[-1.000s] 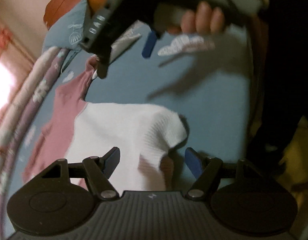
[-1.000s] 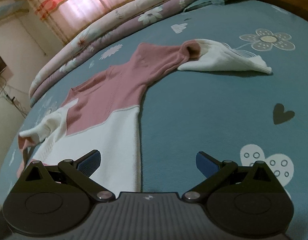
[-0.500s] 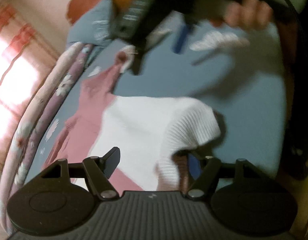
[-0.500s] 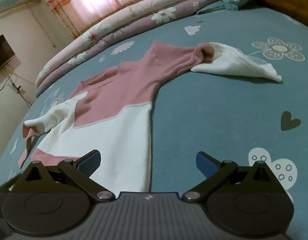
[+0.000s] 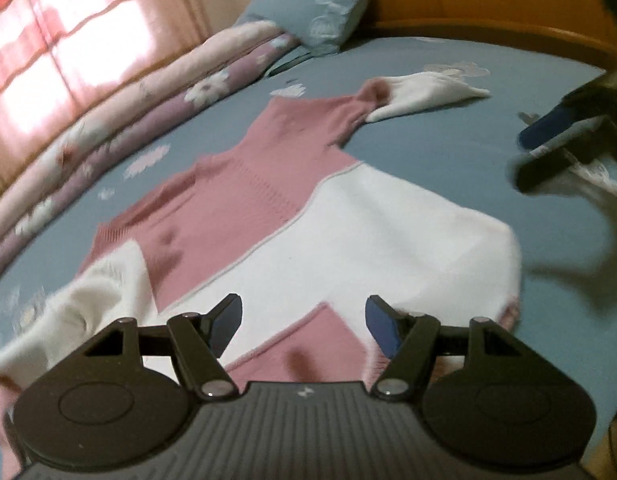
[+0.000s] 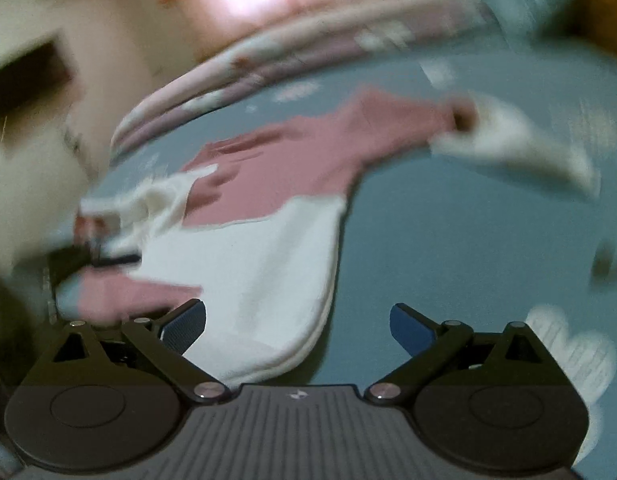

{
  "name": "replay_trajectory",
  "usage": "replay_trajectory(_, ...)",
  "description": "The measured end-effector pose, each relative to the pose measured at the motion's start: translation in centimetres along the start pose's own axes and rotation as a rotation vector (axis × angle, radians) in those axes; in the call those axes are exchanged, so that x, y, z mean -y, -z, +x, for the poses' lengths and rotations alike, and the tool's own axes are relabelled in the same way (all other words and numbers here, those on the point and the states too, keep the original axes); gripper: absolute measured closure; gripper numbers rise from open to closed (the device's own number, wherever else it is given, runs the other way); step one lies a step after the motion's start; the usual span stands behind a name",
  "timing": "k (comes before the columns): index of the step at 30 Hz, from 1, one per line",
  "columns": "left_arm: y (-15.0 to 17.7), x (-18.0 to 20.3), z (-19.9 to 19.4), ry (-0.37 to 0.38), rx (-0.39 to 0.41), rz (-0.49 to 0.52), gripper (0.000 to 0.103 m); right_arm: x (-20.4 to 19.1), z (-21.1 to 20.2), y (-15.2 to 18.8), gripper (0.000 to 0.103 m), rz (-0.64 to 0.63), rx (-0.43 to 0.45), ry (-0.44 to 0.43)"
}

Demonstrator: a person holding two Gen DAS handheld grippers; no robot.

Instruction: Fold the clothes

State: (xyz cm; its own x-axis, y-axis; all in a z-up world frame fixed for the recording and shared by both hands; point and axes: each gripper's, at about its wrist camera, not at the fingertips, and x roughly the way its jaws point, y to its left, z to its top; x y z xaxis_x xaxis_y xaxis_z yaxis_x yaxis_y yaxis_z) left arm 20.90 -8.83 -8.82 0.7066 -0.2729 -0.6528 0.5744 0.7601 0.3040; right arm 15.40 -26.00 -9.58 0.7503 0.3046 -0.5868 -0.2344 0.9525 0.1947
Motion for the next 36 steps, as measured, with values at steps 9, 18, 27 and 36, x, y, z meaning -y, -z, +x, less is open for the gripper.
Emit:
replay_trajectory(9, 1.7, -1.0, -1.3, 0.023, 0.035, -0.04, 0.035, -6.6, -0.5, 3.9, 0.011, -0.634, -0.034, 0.1)
replay_trajectory(18, 2.5, 2.3, -4.0, 0.129, 0.066, 0.32, 0.034, -8.3, 2.0, 6.0, 0.011, -0.799, -0.143, 0.147)
replay_trajectory(27, 0.7, 6.6, -0.8, 0.245, 0.011, 0.705, 0.045, -8.0, 2.2, 6.0, 0.009, -0.784, -0.142, 0.136)
replay_trajectory(36, -1.9, 2.7, -0.9, 0.395, -0.001, 0.401, 0.1, -8.6, 2.0, 6.6, 0.009, -0.846, -0.052, 0.163)
